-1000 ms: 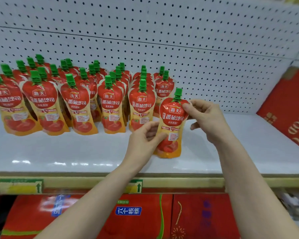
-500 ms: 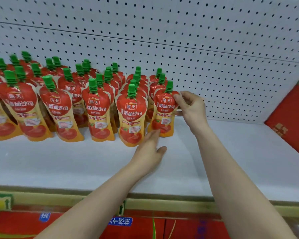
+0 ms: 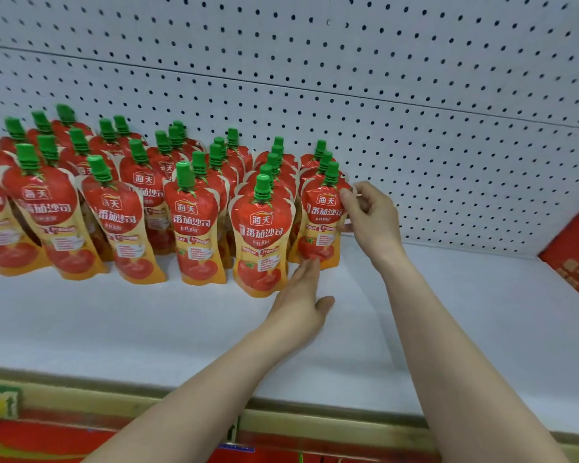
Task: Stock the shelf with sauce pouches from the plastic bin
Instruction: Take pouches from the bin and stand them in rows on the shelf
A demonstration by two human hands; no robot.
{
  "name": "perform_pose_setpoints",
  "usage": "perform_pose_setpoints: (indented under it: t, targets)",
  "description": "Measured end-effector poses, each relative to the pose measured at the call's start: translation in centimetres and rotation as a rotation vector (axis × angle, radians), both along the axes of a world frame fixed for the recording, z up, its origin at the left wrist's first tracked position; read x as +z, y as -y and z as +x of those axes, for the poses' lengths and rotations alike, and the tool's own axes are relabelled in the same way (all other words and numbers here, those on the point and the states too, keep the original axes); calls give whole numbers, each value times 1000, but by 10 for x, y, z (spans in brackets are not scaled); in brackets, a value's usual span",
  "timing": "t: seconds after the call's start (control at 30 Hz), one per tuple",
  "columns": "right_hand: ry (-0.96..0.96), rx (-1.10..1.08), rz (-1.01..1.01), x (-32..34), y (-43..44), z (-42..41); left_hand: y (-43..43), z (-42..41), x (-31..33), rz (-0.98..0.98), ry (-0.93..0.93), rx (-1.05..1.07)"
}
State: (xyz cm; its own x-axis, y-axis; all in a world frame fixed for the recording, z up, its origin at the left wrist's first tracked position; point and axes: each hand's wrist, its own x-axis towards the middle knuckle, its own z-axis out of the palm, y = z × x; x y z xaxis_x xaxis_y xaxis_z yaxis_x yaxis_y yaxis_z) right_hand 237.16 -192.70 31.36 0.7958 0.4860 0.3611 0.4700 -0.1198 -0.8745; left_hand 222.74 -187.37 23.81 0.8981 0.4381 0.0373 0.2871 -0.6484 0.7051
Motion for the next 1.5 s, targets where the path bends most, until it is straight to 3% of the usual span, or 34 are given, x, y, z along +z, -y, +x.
perform_pose_setpoints:
  t: [0.13, 0.27, 0.53, 0.67, 0.77, 0.9, 1.07, 1.17, 1.4, 1.5]
  targets:
    - [50, -42, -73, -2, 9, -4, -2, -5, 4, -55, 38, -8]
    - [168, -180, -196, -5, 42, -24, -3, -17, 14, -49, 200, -29]
    - [346, -438, -354, -50, 169, -142, 36, -94, 15, -266, 459, -191]
    - [325, -586, -327, -103, 244, -225, 78, -139, -10, -278, 551, -277]
    - [177, -691, -363, -156, 298, -279, 109, -165, -43, -307, 546, -332]
    - [-76, -770, -473, -236, 353, -330, 149, -185, -109, -369, 363, -380]
    - [-460, -760, -648, -339, 399, -350, 205, -200, -205, -489, -50, -416]
    - [-677, -704, -734, -403, 424, -328, 253, -197, -272, -516, -273, -384]
    - [-888, -566, -874, -533, 458, -233, 356, -175, -406, -619, -599, -150]
    - [-985, -605, -882, -582, 461, -195, 387, -163, -465, -518, -733, -17]
